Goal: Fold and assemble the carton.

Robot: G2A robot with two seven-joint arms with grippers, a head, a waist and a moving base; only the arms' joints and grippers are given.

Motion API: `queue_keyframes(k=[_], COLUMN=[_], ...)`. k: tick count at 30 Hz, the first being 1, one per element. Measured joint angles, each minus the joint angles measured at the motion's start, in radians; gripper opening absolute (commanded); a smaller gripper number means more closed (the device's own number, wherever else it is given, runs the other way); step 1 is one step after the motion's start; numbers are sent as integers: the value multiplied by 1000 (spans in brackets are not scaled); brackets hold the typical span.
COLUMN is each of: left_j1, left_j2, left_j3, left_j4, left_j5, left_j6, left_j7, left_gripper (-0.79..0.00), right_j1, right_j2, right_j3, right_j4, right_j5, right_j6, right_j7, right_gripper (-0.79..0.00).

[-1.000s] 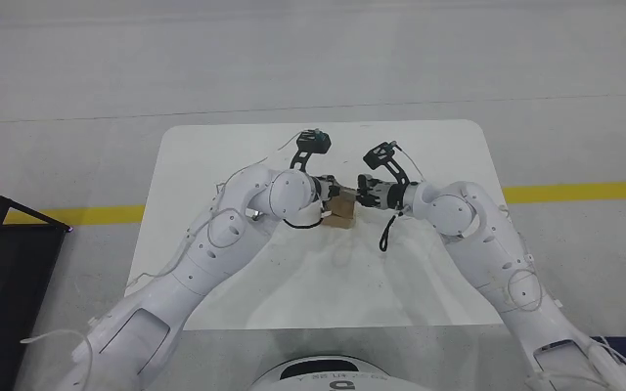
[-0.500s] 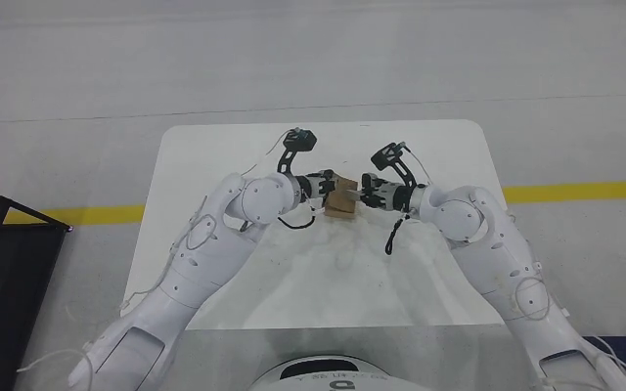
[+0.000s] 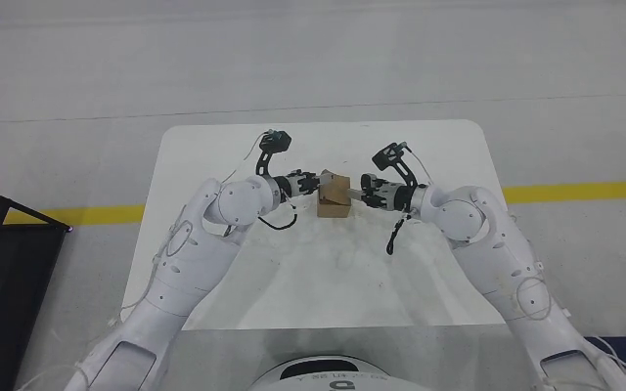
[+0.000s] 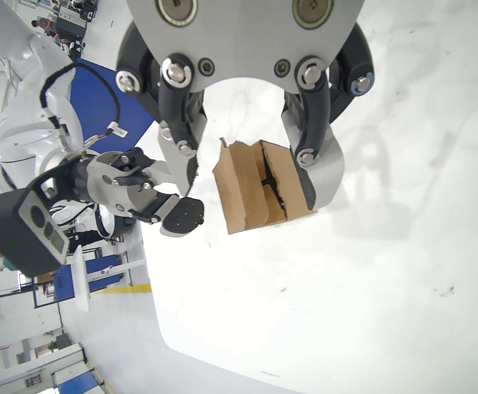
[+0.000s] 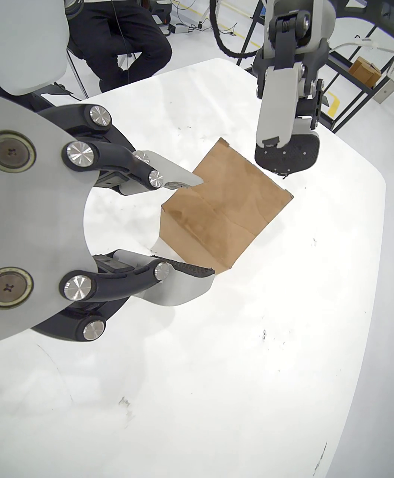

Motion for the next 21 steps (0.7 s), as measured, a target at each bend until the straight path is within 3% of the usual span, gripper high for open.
queue_keyframes(k=[9, 21], left_j1=[42, 21], left_j2=[11, 9], left_j3=[-30, -7], left_j4=[14, 57], left_j5=[36, 71], left_j6=[11, 74], left_j7=[22, -2], left_gripper=[0, 0], right_j1=[59, 98], right_j2=[-11, -20], right_j3=[-32, -65], right_j4=[59, 100], right_j5=[27, 37], right_j6=[33, 41], right_j7=[11, 14], right_gripper=[-422, -462])
